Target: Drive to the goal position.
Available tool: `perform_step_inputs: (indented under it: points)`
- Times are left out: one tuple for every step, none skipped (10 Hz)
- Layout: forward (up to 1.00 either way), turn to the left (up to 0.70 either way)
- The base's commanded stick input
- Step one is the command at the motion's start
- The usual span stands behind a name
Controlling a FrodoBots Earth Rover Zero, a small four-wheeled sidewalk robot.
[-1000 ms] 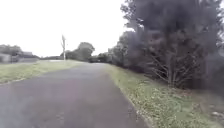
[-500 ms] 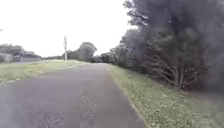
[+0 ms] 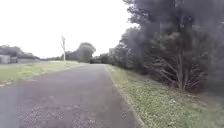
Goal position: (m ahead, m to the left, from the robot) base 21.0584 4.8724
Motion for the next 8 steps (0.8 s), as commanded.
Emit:
perform_step_inputs:
  points:
    - [0.70,0.35]
    - [0.70,0.35]
    - [0.70,0.35]
    - [0.70,0.35]
    - [0.70,0.35]
    - [0.70,0.35]
    - [0.70,0.08]
    - [0.70,0.04]
